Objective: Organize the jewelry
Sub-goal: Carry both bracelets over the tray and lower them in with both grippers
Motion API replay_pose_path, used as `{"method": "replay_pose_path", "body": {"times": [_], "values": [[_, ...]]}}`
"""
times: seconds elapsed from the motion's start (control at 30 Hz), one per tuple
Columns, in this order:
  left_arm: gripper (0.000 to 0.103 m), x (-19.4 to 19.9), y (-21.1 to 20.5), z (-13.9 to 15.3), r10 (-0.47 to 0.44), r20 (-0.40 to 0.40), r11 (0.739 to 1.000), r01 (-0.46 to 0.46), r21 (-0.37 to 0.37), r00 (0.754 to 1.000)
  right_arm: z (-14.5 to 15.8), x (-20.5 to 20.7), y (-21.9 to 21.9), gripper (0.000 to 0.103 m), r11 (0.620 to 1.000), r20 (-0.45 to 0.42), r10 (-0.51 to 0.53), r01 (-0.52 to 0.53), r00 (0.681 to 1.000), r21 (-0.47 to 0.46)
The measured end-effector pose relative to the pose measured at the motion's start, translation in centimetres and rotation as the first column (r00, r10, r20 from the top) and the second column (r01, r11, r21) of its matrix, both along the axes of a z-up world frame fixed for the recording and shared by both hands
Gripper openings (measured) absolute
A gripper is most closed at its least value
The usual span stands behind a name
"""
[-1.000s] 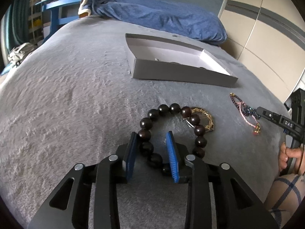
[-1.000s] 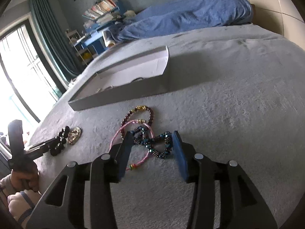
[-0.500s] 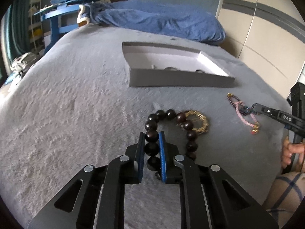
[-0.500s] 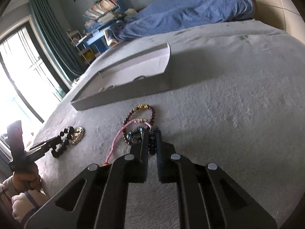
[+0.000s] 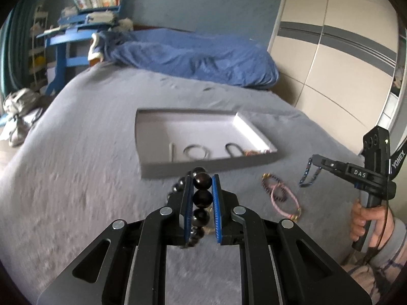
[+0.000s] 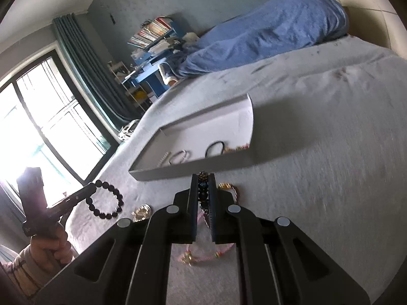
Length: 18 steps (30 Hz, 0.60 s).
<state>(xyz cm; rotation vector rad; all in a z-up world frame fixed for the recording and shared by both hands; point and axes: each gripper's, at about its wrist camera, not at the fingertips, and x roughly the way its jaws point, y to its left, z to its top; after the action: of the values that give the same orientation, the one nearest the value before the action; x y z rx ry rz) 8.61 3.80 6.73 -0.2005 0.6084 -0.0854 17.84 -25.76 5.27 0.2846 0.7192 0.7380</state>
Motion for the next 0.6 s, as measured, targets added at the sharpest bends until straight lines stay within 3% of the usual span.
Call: {"method": "replay_pose_path", "body": {"times": [0.6], "values": [[0.015, 6.8, 1.0, 3.3, -0.003, 0.040, 0.999, 0.001, 0.034, 0.999, 3.7, 4.8, 4.9, 0.007, 0.997, 0.037, 0.046, -0.044, 0.998, -0.062]]}}
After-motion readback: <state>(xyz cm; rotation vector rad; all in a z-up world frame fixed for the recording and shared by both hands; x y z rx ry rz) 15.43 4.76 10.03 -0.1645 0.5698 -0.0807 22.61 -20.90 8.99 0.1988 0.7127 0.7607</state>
